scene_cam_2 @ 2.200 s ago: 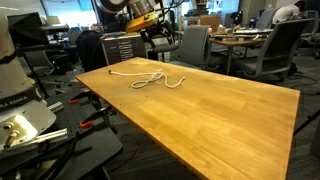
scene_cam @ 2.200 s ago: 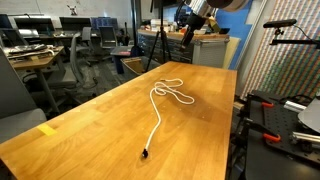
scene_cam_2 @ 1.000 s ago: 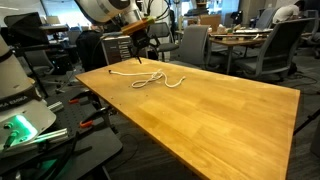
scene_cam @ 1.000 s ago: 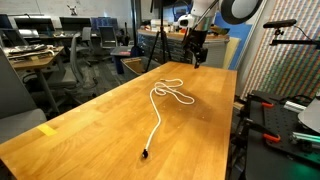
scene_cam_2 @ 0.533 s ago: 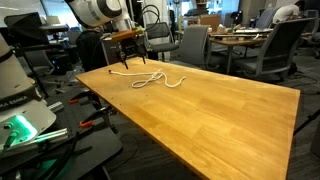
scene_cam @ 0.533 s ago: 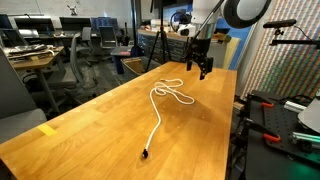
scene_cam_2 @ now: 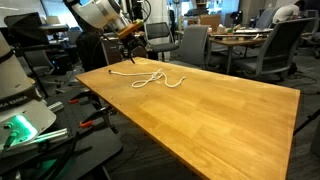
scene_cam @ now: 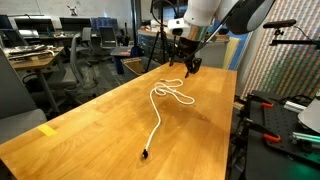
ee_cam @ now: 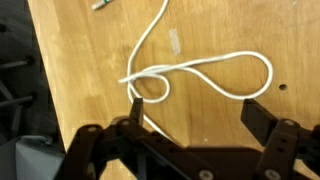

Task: Use the string from the table and make a knot

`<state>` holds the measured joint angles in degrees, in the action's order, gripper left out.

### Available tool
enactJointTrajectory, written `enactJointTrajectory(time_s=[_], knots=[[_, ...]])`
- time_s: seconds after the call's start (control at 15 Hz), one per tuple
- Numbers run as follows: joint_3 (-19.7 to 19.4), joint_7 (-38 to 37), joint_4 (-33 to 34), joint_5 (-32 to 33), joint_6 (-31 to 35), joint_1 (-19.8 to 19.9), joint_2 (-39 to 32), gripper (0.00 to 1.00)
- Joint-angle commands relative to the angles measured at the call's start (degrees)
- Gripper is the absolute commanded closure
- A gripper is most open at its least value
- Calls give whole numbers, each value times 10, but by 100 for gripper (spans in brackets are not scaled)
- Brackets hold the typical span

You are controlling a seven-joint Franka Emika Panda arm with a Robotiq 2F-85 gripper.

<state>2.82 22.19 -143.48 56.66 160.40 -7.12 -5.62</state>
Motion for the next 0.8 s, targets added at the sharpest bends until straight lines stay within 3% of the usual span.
enactJointTrajectory(time_s=[0.0,0.2,0.27,0.47,0.73], knots=[[44,82,57,-105,-5,-17,-87,0],[136,192,115,-267,-104,11,-160,0],[141,226,138,-306,-123,0,-175,0],[113,218,192,-265,-92,-37,-207,0],[81,214,240,-231,-65,-51,-246,0]])
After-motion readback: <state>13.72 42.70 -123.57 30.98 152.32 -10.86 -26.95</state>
